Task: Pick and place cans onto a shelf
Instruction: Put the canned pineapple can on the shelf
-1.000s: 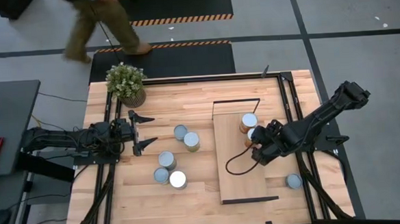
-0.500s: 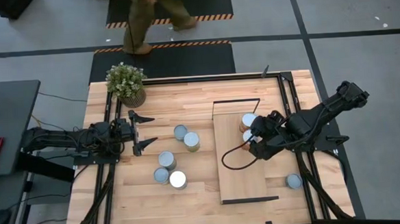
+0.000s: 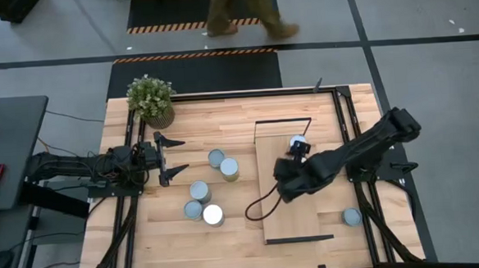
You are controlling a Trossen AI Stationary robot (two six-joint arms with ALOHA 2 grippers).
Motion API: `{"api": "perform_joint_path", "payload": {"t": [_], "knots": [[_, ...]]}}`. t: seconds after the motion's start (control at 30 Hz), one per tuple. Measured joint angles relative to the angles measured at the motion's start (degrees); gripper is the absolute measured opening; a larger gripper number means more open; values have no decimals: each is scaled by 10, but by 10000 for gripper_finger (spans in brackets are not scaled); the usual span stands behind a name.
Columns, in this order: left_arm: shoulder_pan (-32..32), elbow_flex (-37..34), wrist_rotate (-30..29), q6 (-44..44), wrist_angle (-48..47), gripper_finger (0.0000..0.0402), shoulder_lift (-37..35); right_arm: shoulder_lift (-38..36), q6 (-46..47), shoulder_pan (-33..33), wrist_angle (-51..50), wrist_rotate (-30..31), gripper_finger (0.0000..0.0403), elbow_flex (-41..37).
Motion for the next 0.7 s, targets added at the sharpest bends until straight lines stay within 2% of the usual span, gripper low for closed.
{"api": "perform_joint_path", "payload": {"t": [0.7], "knots": [[0, 0, 0, 0, 0, 386, 0, 13, 36, -3, -122, 4, 373, 0]]}}
